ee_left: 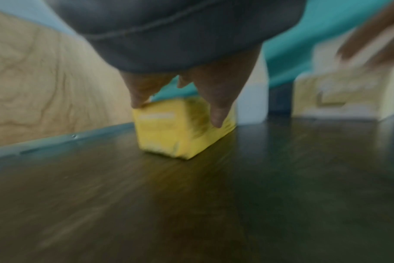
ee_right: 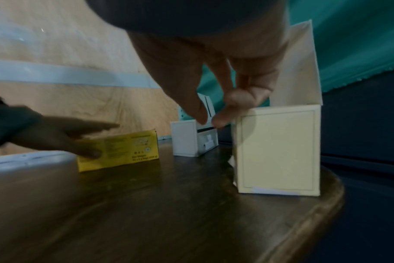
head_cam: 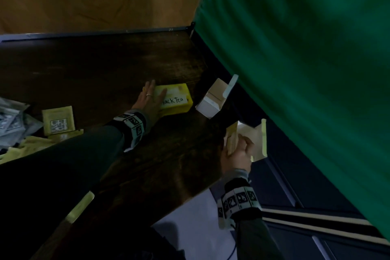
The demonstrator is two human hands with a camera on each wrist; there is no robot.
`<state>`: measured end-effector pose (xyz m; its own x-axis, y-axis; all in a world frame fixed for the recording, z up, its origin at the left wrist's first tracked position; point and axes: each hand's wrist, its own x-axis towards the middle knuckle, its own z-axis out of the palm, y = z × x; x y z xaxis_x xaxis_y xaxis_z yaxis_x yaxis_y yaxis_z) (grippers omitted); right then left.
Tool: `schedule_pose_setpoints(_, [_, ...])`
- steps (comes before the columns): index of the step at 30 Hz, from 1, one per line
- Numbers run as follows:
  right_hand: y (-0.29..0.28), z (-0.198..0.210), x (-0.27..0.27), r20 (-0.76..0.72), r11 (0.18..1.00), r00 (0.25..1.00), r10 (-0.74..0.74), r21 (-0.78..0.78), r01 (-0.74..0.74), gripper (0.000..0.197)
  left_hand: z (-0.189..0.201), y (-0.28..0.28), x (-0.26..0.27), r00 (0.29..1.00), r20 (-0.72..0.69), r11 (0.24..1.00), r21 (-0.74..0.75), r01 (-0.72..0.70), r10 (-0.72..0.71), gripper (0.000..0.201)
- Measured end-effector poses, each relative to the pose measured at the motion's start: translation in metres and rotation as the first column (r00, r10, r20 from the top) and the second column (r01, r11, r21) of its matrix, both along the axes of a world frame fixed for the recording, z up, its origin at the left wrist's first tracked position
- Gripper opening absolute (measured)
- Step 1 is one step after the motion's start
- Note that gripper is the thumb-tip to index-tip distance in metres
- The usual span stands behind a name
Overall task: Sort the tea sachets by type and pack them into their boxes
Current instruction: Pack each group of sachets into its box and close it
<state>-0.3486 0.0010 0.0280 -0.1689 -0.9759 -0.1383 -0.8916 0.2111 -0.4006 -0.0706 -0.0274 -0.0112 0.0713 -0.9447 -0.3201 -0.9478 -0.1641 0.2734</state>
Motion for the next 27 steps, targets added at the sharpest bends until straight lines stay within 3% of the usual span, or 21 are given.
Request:
schedule_pose_setpoints(2, [-0.007,0.000,-0.006,-0.081,0.993,0.997,0.018,0.120,-0.008,0.058,0.002,0.007,-0.010,0.999,-0.030,0.997,-0.076,0.023,-0.026,0.084])
schedule_pose_setpoints(6, [-0.004,0.000,-0.007,-0.134,0.989,0.990,-0.033,0.136,0.051,0.028,0.007,0.063,-0.027,0.990,-0.113,0.995,-0.054,0.079,-0.085,0.064])
schedule_pose_setpoints(8, [0.010,0.002,-0.001,-0.122,0.999,0.992,-0.035,0.036,0.040,0.024,0.010,0.104,-0.028,0.976,-0.193,0.995,-0.005,0.099,-0.098,0.058])
schedule_pose_setpoints(10, [0.034,0.000,0.011,-0.079,0.979,0.994,0.082,-0.179,-0.095,0.024,0.010,0.145,-0.022,0.972,-0.218,0.995,0.026,0.099,-0.091,0.053])
schedule_pose_setpoints(13, [0.084,-0.013,0.041,-0.049,0.834,0.943,0.329,-0.453,-0.314,0.030,0.003,0.199,0.000,0.976,-0.210,0.998,0.016,0.059,-0.055,0.046])
schedule_pose_setpoints(16, [0.128,-0.031,0.075,0.025,0.806,0.886,0.463,-0.428,-0.409,0.020,-0.001,0.242,0.024,0.976,-0.210,0.997,-0.062,0.046,-0.058,0.031])
schedule_pose_setpoints(19, [0.144,-0.037,0.107,0.043,0.811,0.858,0.512,-0.352,-0.467,0.014,-0.005,0.274,0.049,0.975,-0.219,0.999,-0.032,0.035,-0.041,0.033])
schedule_pose_setpoints(24, [0.137,-0.027,0.149,0.049,0.898,0.914,0.403,-0.212,-0.385,0.028,-0.012,0.301,0.076,0.951,-0.299,0.986,-0.162,0.034,-0.082,0.031])
schedule_pose_setpoints(27, [0.158,-0.019,0.165,0.100,0.900,0.934,0.343,-0.318,-0.297,0.031,-0.013,0.308,0.087,0.953,-0.296,0.962,-0.271,-0.021,-0.062,0.050])
